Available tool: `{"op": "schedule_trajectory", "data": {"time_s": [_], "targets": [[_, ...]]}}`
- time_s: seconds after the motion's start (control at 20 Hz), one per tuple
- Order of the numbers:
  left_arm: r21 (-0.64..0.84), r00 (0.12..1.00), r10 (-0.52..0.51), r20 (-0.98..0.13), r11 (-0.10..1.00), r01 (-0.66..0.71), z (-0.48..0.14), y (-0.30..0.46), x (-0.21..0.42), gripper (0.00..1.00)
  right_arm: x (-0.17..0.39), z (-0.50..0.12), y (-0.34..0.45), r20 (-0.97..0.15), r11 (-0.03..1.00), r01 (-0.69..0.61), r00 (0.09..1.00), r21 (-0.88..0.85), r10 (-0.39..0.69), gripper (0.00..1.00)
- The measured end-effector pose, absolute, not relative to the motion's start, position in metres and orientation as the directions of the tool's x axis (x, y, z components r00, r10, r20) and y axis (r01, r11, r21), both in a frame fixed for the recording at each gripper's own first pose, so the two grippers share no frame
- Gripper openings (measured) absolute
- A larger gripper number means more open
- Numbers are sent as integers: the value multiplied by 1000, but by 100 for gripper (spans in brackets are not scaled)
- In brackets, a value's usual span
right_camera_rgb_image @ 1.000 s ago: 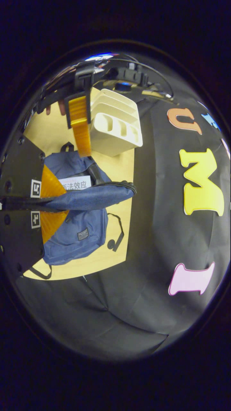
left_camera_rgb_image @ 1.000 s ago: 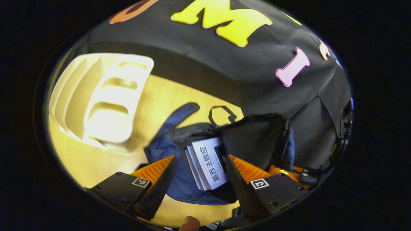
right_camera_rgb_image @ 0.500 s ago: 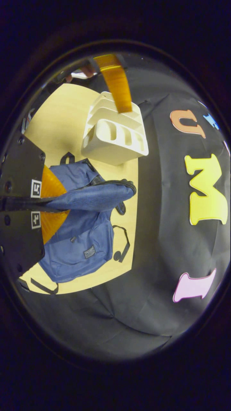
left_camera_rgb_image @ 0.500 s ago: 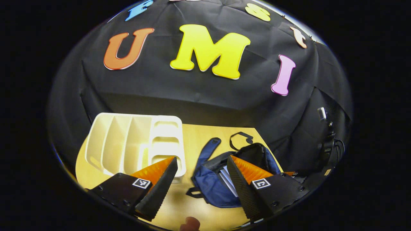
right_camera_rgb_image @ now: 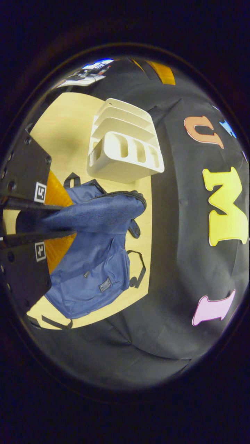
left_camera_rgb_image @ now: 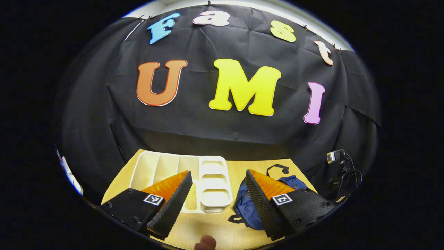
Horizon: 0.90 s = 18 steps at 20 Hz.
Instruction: Open the schoolbag, grab two books from the bookshelf and put them into the schoolbag.
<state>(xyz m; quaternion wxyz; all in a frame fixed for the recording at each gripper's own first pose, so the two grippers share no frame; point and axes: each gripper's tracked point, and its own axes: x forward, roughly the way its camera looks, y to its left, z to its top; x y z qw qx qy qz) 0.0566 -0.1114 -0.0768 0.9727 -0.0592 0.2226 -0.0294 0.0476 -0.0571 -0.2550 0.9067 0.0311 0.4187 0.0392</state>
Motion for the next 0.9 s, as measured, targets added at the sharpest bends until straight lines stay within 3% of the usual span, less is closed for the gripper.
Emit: {"op": "schedule_trajectory", "data": {"time_s": [0.05,0.15,0.35,0.45,0.6,0.9], "targets": [[-126,905,-74,-419,992,23,-72,-107,57,98,45,-254,-51,-759,994,-39,643,102,103,37],[-127,916,-67,-396,992,18,-60,-97,59,98,43,-248,-42,-751,992,-39,650,121,118,43],[-117,935,-50,-351,993,10,-40,-82,57,98,42,-222,-20,-703,989,-58,698,139,140,88],[-126,942,-48,-331,992,7,-30,-78,56,98,44,-201,-15,-662,989,-72,737,126,138,98],[-131,954,-44,-298,991,5,-13,-71,57,98,56,-151,-8,-558,992,-87,821,89,122,97],[-67,981,-20,-194,998,7,42,-59,60,100,72,-23,-2,-234,997,-79,969,25,83,97]]}}
